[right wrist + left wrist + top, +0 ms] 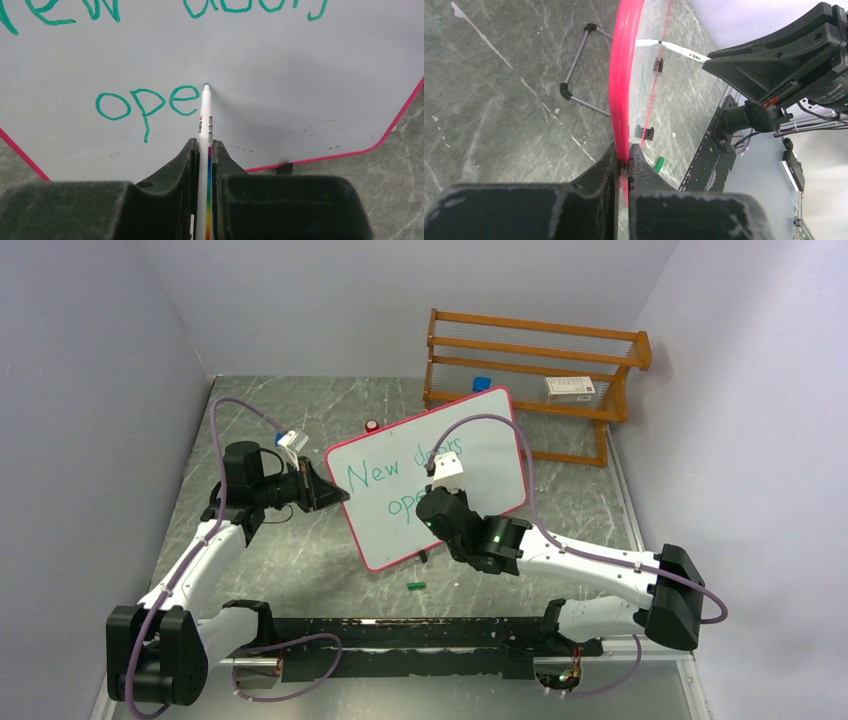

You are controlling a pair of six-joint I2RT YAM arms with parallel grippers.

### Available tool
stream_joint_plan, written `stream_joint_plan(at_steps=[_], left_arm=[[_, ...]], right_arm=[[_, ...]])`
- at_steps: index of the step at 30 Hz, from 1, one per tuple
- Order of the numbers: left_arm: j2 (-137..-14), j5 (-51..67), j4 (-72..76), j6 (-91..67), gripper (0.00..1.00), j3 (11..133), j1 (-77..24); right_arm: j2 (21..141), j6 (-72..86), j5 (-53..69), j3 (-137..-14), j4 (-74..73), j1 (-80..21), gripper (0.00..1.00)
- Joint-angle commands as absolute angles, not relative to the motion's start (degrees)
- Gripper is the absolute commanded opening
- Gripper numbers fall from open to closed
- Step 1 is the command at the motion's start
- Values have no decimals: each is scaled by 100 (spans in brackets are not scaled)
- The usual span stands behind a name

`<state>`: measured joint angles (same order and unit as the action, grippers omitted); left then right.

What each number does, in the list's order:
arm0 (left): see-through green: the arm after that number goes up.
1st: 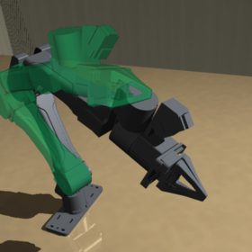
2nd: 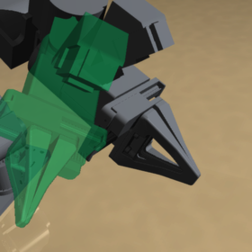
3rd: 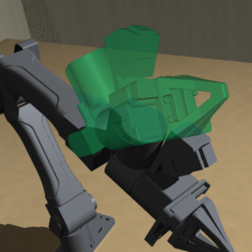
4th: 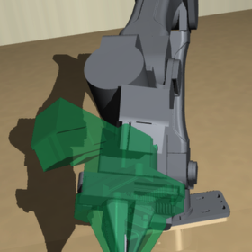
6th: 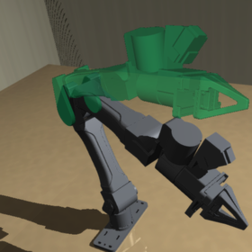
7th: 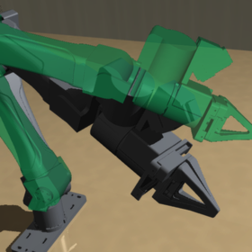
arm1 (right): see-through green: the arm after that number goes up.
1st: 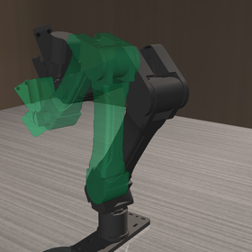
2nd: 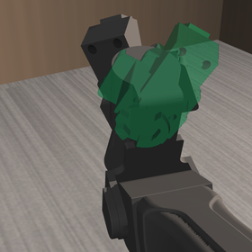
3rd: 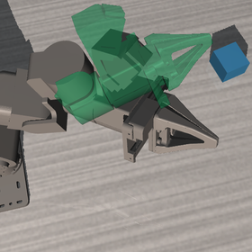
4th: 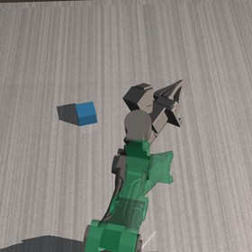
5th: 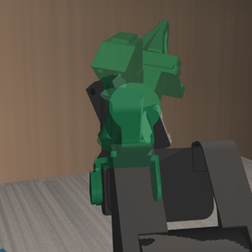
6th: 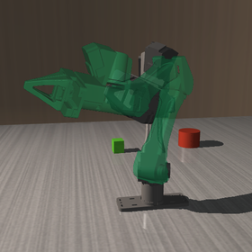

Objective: Write a sentence on the whiteboard

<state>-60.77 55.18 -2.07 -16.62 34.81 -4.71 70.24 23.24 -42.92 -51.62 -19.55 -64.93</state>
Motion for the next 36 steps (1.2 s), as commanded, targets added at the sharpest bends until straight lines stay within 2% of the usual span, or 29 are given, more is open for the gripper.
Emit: stream_joint_plan(at_steps=[1,19,36], left_arm=[[-6154,5217,-430,-1472,5,3543,-457],[-6161,5218,-408,-1486,5,3551,-457],[-6161,5203,-433,-1469,5,3551,-457]], right_arm=[[7097,2311,-4269,-5098,-1829,-6396,0],[7060,2616,-4066,-5039,-2397,-6364,0],[7032,2668,-3957,-4943,-2357,-6381,0]])
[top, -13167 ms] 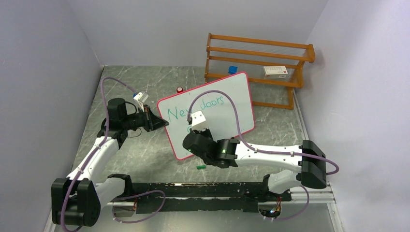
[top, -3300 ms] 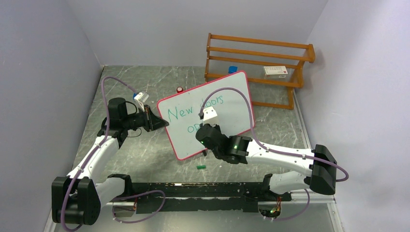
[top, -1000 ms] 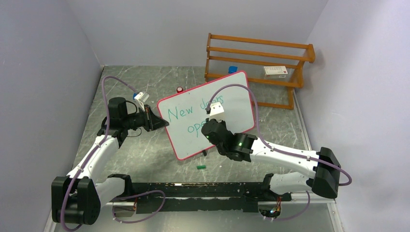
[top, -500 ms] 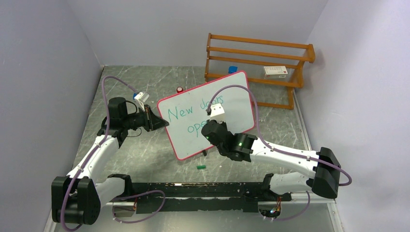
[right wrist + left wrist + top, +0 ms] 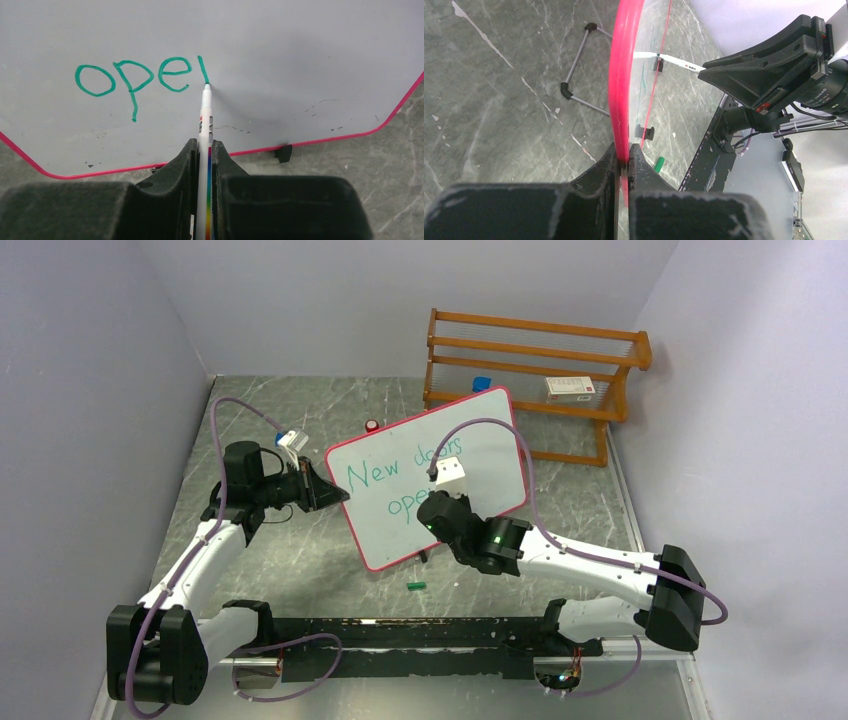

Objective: Write a sentence on the whiteboard

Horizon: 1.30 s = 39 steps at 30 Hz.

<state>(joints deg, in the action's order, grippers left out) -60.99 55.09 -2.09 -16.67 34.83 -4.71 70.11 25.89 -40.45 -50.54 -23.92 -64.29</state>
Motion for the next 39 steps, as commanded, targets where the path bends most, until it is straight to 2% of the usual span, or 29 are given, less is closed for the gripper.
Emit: stream_joint_plan(at_steps=[1,39], left_arm=[[-6158,5203,-435,-1468,5,3551,-457],[-6183,5199,-444,-1459,5,3560,-457]], right_arm=[[7035,2649,-3963,-4948,-2330,-6381,0],[6830,2404,-4646,-5038,-1921,-6337,0]])
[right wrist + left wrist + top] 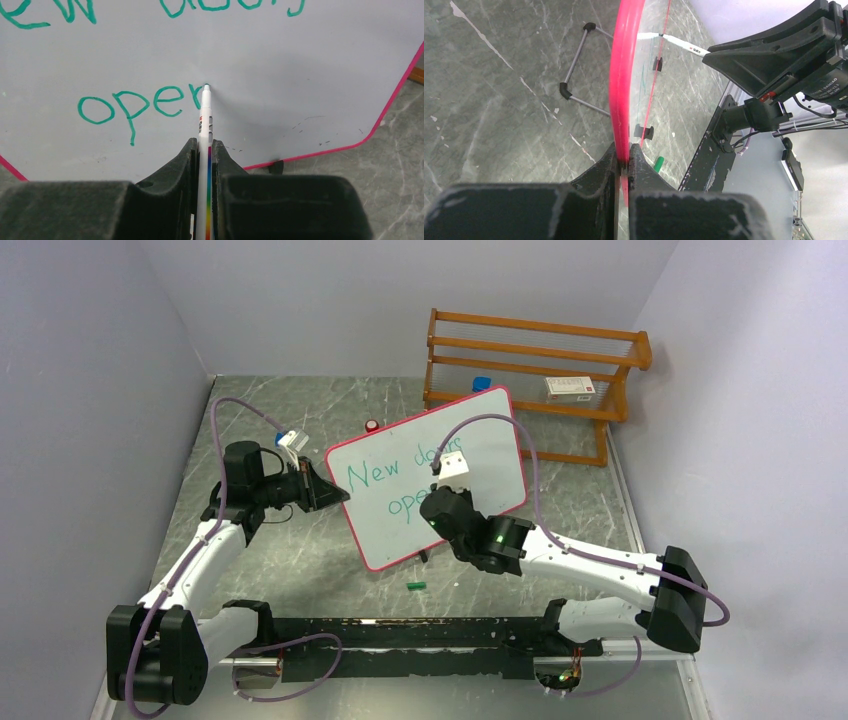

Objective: Write a sentence on the whiteboard

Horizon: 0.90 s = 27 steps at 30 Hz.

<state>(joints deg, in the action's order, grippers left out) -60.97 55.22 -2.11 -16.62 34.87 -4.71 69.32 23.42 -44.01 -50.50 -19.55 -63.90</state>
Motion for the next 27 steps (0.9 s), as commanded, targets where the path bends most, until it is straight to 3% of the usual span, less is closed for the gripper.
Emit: stream_joint_plan(at_steps=[1,27], left_arm=[[-6183,5203,-444,-1466,5,3560,-457],[-6172,5177,-463,-1447,5,3568,-457]], right_arm=[[6823,2423,-4648,-5030,-1936,-6335,0],[6798,2861,-4359,-4798,-2458,-6297,0]])
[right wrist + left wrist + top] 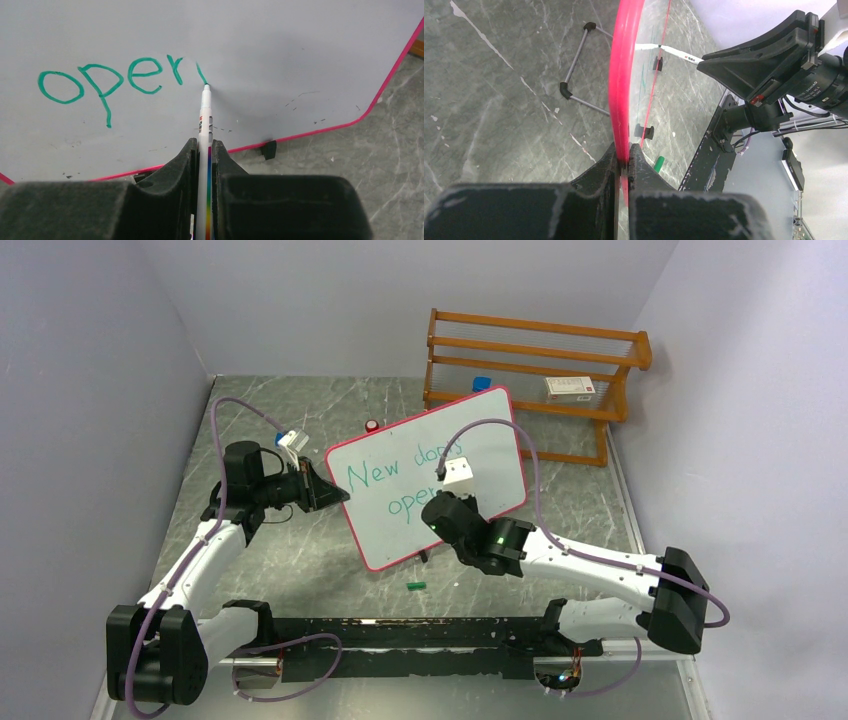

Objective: Write a sentence on the whiteboard

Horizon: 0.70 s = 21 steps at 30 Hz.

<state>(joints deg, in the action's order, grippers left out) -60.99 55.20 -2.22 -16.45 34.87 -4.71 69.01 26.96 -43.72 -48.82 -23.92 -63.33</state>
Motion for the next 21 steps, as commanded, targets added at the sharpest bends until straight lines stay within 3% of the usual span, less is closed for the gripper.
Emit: stream_joint_plan(at_steps=[1,21], left_arm=[[-6175,5176,-461,-1444,5,3568,-457],[-6188,5185,-463,-1444,5,3568,-457]], right_arm=[[6780,2860,-4359,-4806,-2443,-6301,0],[6685,2369,-4165,-4929,-1647,-6271,0]])
